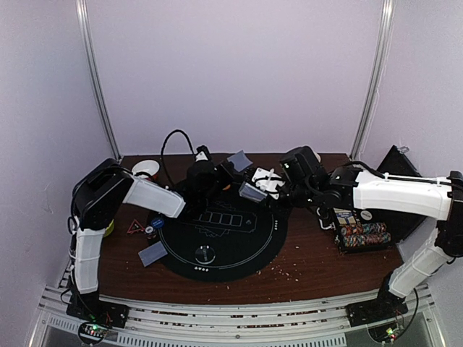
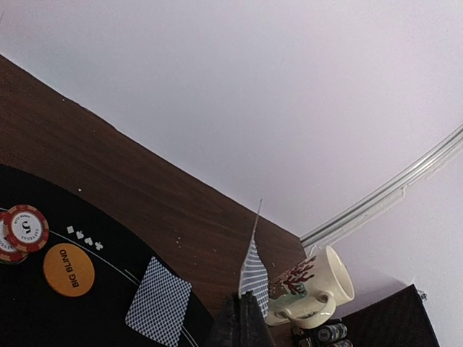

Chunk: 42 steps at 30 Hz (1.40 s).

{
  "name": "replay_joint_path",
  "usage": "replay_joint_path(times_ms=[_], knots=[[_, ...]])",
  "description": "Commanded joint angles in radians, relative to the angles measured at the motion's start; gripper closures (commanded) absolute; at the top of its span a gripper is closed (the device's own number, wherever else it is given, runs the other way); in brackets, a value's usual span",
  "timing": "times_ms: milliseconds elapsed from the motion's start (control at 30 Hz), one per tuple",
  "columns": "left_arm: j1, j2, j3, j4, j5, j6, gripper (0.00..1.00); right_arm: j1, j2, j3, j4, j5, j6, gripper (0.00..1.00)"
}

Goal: Distribute texas hold em gaming equipment
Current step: Distribute the poker card in the big blind area.

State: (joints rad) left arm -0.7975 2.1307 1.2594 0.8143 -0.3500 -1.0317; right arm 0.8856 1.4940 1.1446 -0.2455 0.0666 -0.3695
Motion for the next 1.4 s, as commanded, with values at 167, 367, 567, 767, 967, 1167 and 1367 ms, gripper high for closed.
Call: replay_joint_path(times_ms=[167, 367, 567, 767, 967, 1167, 1367], knots=[[-0.023, 0.189, 0.188, -0.043, -0.198, -0.097, 1.0, -0.021, -0.049, -0.015, -0.028, 0.024, 0.027, 0.53], [-0.023, 0.293, 0.281, -0.058, -0.249, -0.084, 1.0, -0.025, -0.065, -0.017, -0.049, 0.03, 0.03, 0.53], [-0.023, 0.372, 0.379, -0.134, -0.233, -0.087, 1.0, -0.028, -0.078, -0.018, -0.066, 0.045, 0.036, 0.53], [-0.025, 0.399, 0.423, -0.164, -0.272, -0.1, 1.0, -0.03, -0.093, -0.019, -0.07, 0.055, 0.038, 0.53], [-0.027, 0.422, 0.456, -0.245, -0.242, -0.16, 1.0, -0.028, -0.101, -0.018, -0.086, 0.069, 0.034, 0.53], [-0.039, 0.411, 0.416, -0.273, -0.246, -0.215, 1.0, -0.029, -0.106, -0.019, -0.073, 0.063, 0.033, 0.53], [-0.045, 0.412, 0.413, -0.267, -0.222, -0.215, 0.88, -0.029, -0.109, -0.019, -0.081, 0.067, 0.032, 0.53]])
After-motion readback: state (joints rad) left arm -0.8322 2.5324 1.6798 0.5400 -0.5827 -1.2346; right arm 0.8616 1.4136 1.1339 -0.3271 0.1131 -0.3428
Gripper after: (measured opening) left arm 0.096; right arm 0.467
